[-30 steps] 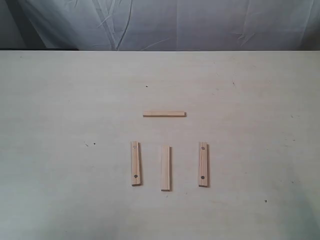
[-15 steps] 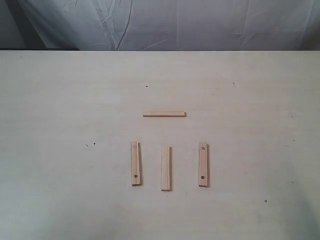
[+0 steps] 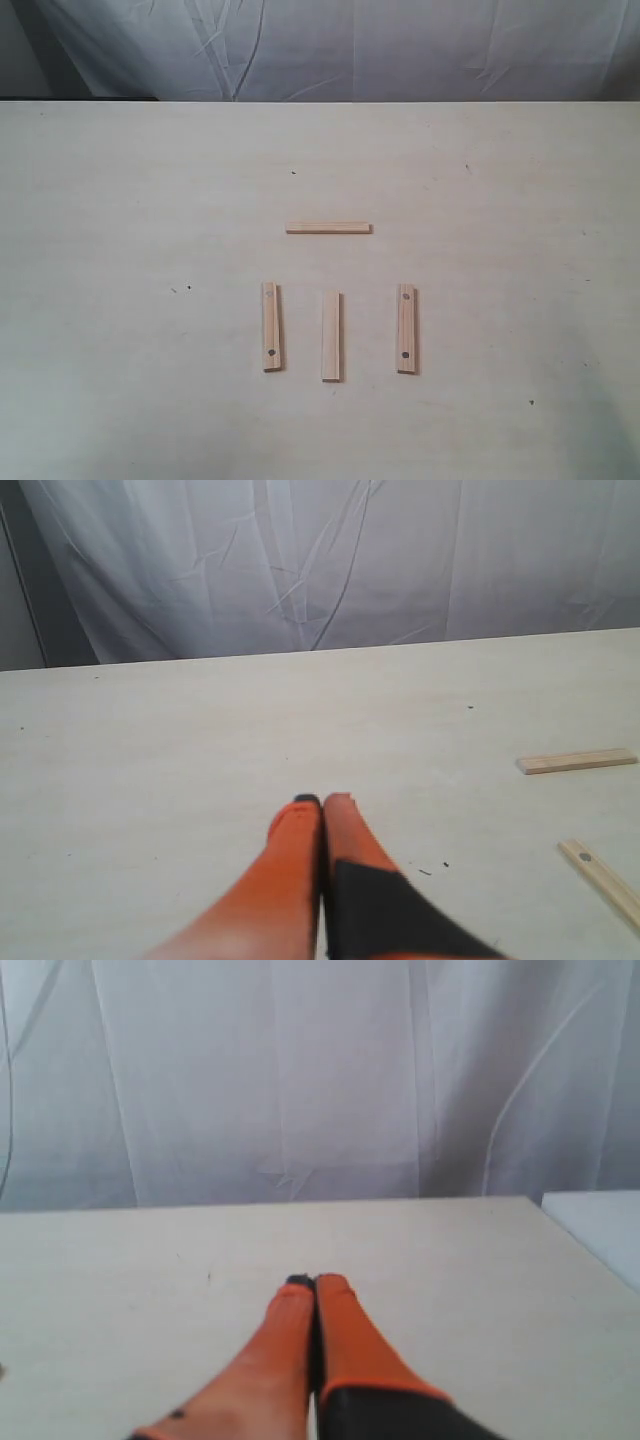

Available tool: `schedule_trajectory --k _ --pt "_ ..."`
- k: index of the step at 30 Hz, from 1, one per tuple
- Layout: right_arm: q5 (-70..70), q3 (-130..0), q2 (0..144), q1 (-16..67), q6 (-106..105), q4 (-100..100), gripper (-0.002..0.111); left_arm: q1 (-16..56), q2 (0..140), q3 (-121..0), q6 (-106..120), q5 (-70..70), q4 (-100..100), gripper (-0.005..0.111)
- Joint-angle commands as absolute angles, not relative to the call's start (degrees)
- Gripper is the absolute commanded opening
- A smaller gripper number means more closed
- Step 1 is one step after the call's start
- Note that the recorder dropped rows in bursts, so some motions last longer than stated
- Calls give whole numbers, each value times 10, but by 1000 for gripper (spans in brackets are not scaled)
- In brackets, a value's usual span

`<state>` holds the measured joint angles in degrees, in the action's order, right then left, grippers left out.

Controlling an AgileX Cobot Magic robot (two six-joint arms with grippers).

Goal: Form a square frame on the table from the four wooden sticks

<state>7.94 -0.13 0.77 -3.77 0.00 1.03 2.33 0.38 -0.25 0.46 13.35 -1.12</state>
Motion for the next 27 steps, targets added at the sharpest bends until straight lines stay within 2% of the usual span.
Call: schedule_trajectory --k 1,7,12,17,22,24,27 --pt "-13 0 5 -40 0 6 -1 23 0 0 5 133 -8 0" --pt "-126 0 5 -40 0 6 -1 23 0 0 5 133 -8 0" --pt "-133 0 5 -40 -4 7 -1 23 0 0 5 133 -8 0" --pt "9 -83 37 -40 -4 7 -1 23 0 0 5 133 -8 0" --pt "279 -217 132 -40 27 7 -1 23 0 0 5 133 -8 0" --pt "345 -260 177 -40 28 7 -1 23 0 0 5 133 -8 0" --pt "353 -282 222 -40 28 0 -1 23 0 0 5 133 -8 0"
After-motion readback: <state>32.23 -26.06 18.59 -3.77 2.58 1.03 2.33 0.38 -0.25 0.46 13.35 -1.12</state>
